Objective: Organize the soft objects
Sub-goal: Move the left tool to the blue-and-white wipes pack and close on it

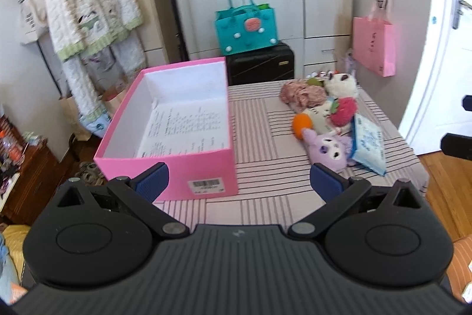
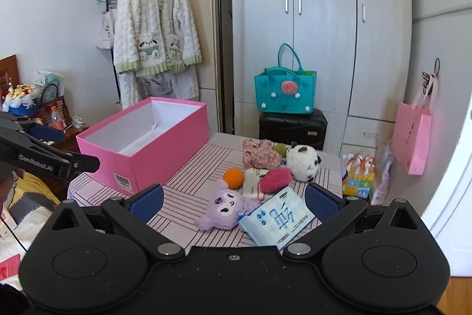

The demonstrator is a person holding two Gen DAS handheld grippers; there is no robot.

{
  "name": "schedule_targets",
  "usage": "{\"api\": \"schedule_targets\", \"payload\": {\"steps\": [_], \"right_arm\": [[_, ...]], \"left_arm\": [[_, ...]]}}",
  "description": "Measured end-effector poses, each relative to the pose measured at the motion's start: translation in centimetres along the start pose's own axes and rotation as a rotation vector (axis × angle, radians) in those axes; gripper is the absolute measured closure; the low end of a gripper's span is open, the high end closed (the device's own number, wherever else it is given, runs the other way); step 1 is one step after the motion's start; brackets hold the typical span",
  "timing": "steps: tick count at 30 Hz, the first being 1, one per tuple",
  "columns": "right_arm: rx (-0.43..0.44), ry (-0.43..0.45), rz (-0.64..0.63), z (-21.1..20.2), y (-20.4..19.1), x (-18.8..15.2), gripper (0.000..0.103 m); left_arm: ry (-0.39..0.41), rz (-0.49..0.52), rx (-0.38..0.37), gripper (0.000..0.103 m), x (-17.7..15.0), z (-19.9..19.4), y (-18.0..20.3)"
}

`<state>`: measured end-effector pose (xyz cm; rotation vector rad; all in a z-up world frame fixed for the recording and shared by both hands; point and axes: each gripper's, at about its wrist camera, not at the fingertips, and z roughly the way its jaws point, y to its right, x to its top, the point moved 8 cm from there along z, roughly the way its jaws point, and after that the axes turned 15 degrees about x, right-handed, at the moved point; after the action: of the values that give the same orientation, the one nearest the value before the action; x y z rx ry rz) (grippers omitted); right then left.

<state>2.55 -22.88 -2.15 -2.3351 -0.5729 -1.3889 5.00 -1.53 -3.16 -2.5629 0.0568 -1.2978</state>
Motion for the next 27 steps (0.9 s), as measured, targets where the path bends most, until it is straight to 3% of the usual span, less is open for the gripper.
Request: {"api": "schedule_targets", "payload": {"steps": [8,16,24,27], "right_arm": [[0.057,0.066,-0.037,-0.5,3.0,-0.6,0.000],[0.087,0.022,-0.004,1.2,6.6,-1.2,0.006],[0.078,-0.065,-0.032,3.7,9.1,-1.9,0.011],[0.077,-0.083,-0.055,4.7,10.1,-2.2,0.016]], "left_arm": [[0.039,0.021,-0.081,0.000,1.1,-0.2,3.1],[0.066,0.002,-0.199,0.000,0.8,2.2,8.6],[-0.064,-0.025,-0.335,0.003,-0.9,5.6,14.6],[-0.078,-0.041,-0.366,0.007,-1.7,6.3,16.4]]}}
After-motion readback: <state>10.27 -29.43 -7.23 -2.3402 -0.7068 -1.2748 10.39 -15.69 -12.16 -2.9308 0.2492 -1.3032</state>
